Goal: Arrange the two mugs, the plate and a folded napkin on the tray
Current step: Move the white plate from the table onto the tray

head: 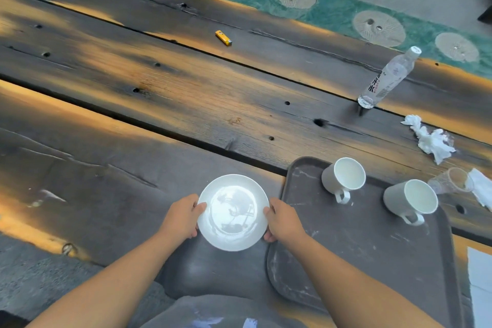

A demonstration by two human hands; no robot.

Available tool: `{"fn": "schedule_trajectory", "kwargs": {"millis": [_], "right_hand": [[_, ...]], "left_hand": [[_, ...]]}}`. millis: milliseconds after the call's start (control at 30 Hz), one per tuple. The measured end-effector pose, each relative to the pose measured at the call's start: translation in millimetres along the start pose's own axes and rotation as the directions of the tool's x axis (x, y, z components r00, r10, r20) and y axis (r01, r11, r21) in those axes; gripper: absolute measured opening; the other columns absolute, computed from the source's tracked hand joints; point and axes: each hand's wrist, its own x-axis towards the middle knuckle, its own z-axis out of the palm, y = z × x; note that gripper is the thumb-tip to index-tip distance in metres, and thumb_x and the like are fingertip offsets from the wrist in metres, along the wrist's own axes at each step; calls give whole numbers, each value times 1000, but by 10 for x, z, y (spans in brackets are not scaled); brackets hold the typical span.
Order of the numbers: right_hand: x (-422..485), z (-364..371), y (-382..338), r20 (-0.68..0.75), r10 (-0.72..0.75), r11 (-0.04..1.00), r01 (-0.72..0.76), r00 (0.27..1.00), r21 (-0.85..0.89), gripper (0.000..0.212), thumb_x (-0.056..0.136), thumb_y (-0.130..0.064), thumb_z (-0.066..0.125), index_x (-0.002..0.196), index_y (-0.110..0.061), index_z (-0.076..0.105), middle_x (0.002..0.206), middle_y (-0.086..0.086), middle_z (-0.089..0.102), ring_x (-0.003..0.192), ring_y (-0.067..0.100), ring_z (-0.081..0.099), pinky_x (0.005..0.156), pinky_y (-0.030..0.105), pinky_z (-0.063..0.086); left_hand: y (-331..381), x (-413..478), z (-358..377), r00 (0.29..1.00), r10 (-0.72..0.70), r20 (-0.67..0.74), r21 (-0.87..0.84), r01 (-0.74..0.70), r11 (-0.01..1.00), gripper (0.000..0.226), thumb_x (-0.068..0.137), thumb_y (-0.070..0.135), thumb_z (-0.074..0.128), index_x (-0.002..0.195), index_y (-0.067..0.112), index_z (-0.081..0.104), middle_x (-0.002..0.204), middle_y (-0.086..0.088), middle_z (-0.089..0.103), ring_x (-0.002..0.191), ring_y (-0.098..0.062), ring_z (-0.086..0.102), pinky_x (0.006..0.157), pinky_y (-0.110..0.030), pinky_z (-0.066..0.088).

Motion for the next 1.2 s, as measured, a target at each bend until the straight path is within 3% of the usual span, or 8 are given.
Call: {"fn": "schedule_trajectory", "kwargs": {"millis": [133,400,567,700,833,1067,1200], "right_hand": [[-132,-161,202,-61,12,1000,-12,998,6,21,106,-20,38,95,-12,54,66,9,69,40,13,61,48,22,50],[-398,-503,702,-91,48,995,-39,995,90,23,105,-19,41,86,-11,48,60,11,66,44,18,62,48,25,52],[-526,-702,1024,-99,89,990,-77,991,120,25,105,-17,41,81,-12,43,59,9,63,39,14,58,43,20,47],[-593,-822,1278,-116,119,979,-97,986,180,23,103,-17,43,80,-12,40,68,13,59,45,21,59,48,30,55],[-657,-941,1517,-121,135,975,-109,983,195,22,102,-18,43,81,-12,42,65,14,60,46,22,60,55,39,59],[-707,-1094,1819,-136,195,963,-163,971,216,23,102,-17,43,92,3,47,66,18,62,43,19,59,57,41,60],[-724,-1158,1891,-141,193,966,-163,971,200,21,102,-17,42,86,-3,46,77,26,70,45,19,62,57,37,60]], "left_hand": [[172,-63,169,999,42,27,7,-42,999,27,103,25,49,87,4,54,64,-12,67,43,-22,60,58,-39,57],[521,-248,633,994,66,87,15,-68,998,26,104,24,49,80,13,50,61,-9,64,43,-20,57,50,-28,50],[767,-365,903,988,84,127,40,-90,995,26,104,23,49,79,17,52,59,-7,64,42,-19,57,50,-30,53],[948,-433,1108,984,96,150,64,-106,992,24,103,24,50,83,10,53,58,-7,64,44,-20,58,54,-35,55],[1116,-486,1312,981,94,172,129,-117,985,23,103,25,50,86,11,55,59,-9,67,41,-14,60,41,-26,49],[1295,-505,1595,977,106,187,191,-142,971,29,103,27,51,77,14,46,65,-15,70,41,-21,61,49,-36,53],[1341,-521,1685,977,115,178,205,-151,967,32,103,28,52,75,15,41,62,-7,62,40,-19,56,57,-42,57]]}}
